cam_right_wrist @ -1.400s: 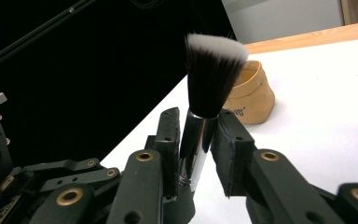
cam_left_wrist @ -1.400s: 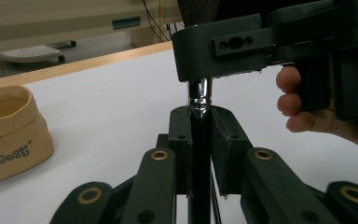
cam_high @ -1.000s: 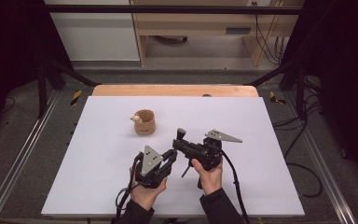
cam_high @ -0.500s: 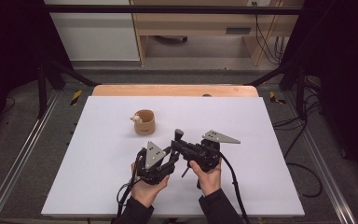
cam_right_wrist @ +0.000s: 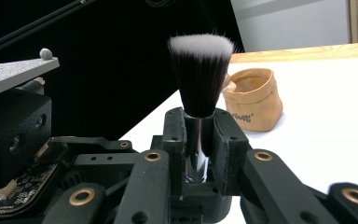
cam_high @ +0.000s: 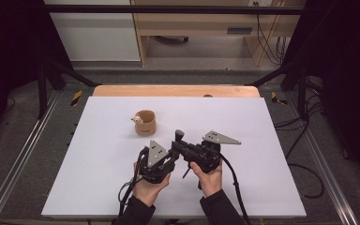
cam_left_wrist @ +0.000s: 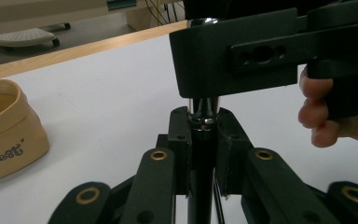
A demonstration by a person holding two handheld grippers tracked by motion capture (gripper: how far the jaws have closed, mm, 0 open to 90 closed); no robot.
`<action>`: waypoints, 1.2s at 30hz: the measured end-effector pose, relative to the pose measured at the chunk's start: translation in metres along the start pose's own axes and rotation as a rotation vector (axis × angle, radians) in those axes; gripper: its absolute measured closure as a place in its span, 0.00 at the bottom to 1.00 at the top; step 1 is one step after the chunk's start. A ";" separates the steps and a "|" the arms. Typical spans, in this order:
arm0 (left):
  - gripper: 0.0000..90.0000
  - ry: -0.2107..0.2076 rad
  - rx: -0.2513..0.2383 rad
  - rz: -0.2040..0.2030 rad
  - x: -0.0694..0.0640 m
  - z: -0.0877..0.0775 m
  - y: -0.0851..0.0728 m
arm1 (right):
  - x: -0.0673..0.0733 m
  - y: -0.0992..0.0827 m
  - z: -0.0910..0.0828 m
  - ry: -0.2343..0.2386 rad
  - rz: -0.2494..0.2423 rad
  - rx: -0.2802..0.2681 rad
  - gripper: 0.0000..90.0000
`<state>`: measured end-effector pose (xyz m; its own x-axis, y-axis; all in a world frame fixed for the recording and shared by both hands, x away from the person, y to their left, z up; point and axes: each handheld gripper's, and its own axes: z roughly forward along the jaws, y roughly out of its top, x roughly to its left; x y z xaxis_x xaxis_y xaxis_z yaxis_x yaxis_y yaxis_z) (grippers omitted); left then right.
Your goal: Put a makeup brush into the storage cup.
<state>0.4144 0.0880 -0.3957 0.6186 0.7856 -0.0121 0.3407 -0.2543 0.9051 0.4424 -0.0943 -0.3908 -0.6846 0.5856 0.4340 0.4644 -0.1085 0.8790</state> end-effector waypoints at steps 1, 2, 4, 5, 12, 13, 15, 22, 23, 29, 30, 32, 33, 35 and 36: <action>0.87 0.009 -0.001 0.000 0.000 0.000 0.000 | 0.000 0.000 0.000 -0.001 0.002 -0.004 0.82; 0.87 0.012 -0.002 -0.001 0.001 0.000 0.000 | 0.000 0.000 0.000 -0.004 0.000 -0.015 0.78; 0.87 0.020 -0.001 -0.002 0.005 -0.001 0.000 | 0.001 0.000 -0.001 -0.010 -0.008 -0.023 0.70; 0.87 0.026 -0.006 -0.010 0.007 -0.001 0.000 | 0.001 -0.001 -0.002 -0.019 -0.020 -0.032 0.67; 0.87 0.041 -0.018 -0.038 0.028 -0.008 0.000 | -0.004 0.000 -0.013 -0.041 -0.055 -0.041 0.49; 0.87 0.035 -0.022 -0.046 0.032 -0.009 0.000 | -0.005 0.001 -0.016 -0.052 -0.064 -0.042 0.46; 0.87 0.037 -0.027 -0.052 0.038 -0.012 0.001 | -0.006 0.003 -0.021 -0.074 -0.086 -0.043 0.39; 0.87 0.035 -0.043 -0.068 0.058 -0.022 0.005 | -0.015 0.006 -0.039 -0.153 -0.159 -0.029 0.22; 0.87 0.036 -0.048 -0.069 0.061 -0.023 0.006 | -0.017 0.006 -0.043 -0.168 -0.168 -0.030 0.20; 0.87 0.043 -0.057 -0.080 0.077 -0.030 0.007 | -0.024 0.005 -0.061 -0.202 -0.209 -0.027 0.15; 0.87 0.045 -0.058 -0.082 0.079 -0.031 0.007 | -0.025 0.004 -0.065 -0.214 -0.215 -0.022 0.15; 0.87 0.049 -0.060 -0.090 0.084 -0.033 0.008 | -0.028 0.002 -0.071 -0.219 -0.225 -0.018 0.14; 0.87 0.049 -0.061 -0.093 0.087 -0.034 0.008 | -0.028 0.001 -0.073 -0.224 -0.226 -0.017 0.13; 0.87 0.049 -0.064 -0.101 0.091 -0.035 0.009 | -0.030 0.000 -0.079 -0.234 -0.236 -0.015 0.13; 0.87 0.052 -0.067 -0.101 0.093 -0.036 0.009 | -0.031 -0.001 -0.082 -0.236 -0.238 -0.011 0.13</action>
<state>0.4502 0.1791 -0.3732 0.5453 0.8340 -0.0845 0.3508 -0.1355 0.9266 0.4174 -0.1781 -0.3890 -0.6235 0.7654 0.1592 0.3002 0.0463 0.9528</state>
